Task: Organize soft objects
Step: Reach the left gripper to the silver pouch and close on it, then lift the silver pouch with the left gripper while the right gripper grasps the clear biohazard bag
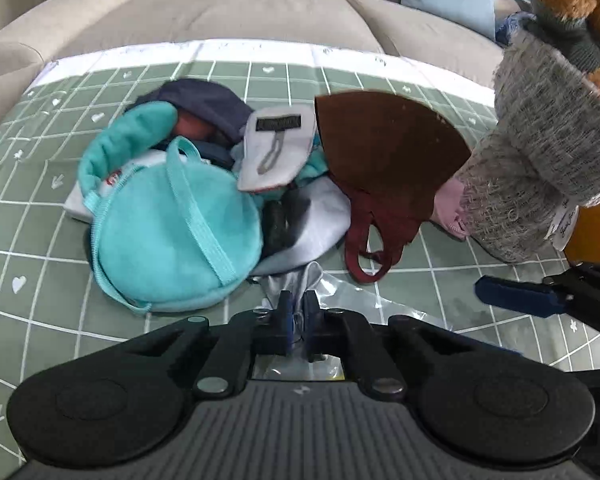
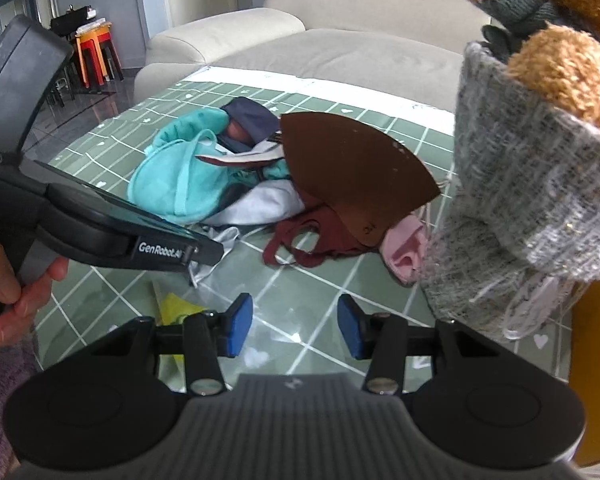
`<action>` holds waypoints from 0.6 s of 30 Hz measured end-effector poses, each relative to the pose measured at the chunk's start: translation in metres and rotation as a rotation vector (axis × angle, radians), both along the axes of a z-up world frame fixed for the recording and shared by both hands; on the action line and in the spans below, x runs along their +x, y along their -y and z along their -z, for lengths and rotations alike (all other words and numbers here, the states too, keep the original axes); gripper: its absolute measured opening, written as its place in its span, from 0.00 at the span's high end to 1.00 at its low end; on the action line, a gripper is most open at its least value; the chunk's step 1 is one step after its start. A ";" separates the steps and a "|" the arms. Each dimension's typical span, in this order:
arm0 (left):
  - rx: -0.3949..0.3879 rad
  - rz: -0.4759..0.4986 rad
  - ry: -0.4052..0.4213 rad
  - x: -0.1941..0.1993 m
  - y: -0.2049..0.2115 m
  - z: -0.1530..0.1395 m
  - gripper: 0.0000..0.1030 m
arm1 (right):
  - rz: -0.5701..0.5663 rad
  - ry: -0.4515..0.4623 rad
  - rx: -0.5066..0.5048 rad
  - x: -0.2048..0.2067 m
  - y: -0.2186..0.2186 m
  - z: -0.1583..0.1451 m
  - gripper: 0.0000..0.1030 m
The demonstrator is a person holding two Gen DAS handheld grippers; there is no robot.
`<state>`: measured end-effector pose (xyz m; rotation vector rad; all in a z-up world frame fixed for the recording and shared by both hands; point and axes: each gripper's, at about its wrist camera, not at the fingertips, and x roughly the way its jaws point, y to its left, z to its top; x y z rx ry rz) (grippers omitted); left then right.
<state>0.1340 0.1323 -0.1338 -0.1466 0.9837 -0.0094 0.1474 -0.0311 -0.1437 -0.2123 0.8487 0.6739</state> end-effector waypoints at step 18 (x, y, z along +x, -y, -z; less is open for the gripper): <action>-0.011 -0.033 0.244 -0.066 -0.011 -0.128 0.96 | -0.066 -0.093 0.045 -0.009 -0.025 -0.001 0.31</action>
